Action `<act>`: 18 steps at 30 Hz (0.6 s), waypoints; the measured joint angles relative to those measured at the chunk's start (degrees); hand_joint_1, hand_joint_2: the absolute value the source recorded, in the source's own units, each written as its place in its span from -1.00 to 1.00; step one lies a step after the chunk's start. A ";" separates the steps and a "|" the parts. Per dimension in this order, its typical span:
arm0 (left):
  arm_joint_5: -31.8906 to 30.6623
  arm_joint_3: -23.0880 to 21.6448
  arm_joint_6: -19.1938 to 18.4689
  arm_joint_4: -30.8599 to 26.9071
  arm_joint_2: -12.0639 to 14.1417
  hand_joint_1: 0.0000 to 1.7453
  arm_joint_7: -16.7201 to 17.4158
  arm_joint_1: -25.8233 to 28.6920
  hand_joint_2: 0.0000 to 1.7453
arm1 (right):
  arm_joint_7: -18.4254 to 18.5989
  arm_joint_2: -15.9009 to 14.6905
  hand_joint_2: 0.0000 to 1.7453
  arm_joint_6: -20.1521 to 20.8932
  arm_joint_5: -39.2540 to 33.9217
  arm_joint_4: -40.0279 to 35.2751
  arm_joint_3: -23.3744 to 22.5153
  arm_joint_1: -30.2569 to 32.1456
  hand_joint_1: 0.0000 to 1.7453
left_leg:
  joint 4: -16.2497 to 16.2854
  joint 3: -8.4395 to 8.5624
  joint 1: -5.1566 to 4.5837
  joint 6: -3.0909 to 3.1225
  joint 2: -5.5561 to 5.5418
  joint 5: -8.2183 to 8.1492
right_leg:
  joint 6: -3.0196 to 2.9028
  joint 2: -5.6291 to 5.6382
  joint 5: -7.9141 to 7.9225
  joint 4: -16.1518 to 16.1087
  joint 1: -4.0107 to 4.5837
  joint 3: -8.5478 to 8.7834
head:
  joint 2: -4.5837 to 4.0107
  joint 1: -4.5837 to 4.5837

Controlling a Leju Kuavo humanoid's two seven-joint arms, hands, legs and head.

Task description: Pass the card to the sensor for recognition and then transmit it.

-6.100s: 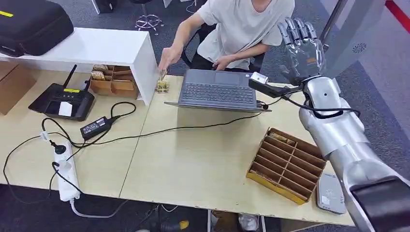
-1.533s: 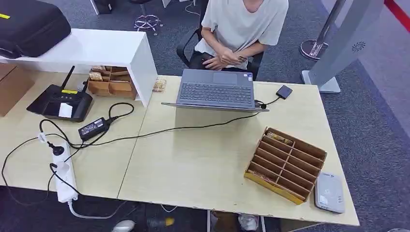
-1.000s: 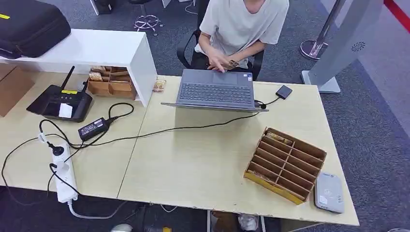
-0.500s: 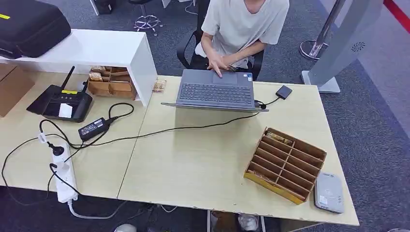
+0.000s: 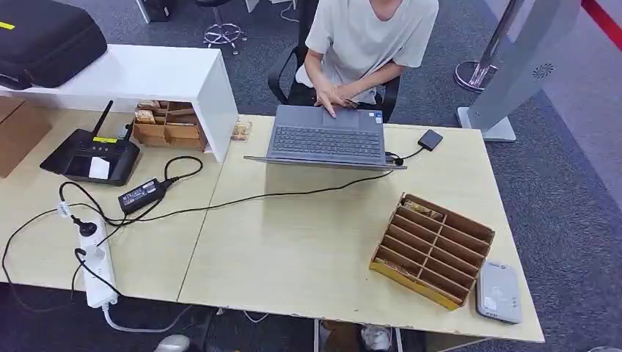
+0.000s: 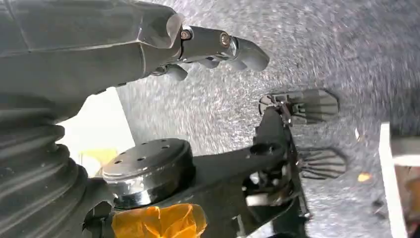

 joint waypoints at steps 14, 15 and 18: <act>5.59 7.91 0.54 1.09 8.28 -1.00 2.84 -2.25 1.00 | -2.95 -2.76 1.00 0.06 0.57 0.00 1.53 0.86 -1.00 | -0.01 0.03 0.02 -0.05 0.09 -0.02 | -0.02 0.06 -0.01 0.01 0.02 0.03 | 0.00 0.04; 5.57 8.08 0.41 1.18 8.70 -1.00 2.95 -2.24 1.00 | -2.91 -3.11 1.00 -0.09 0.59 0.00 1.62 0.88 -1.00 | -0.01 0.05 0.02 -0.11 0.15 -0.07 | -0.02 0.09 0.00 0.00 0.02 0.03 | 0.00 0.02; 5.48 8.32 0.13 1.42 9.49 -1.00 3.52 -2.23 1.00 | -2.38 -4.99 1.00 -0.92 0.96 0.00 1.73 0.97 -1.00 | 0.00 0.16 0.01 -0.18 0.38 -0.15 | -0.04 0.38 0.01 0.00 0.01 0.03 | 0.00 0.04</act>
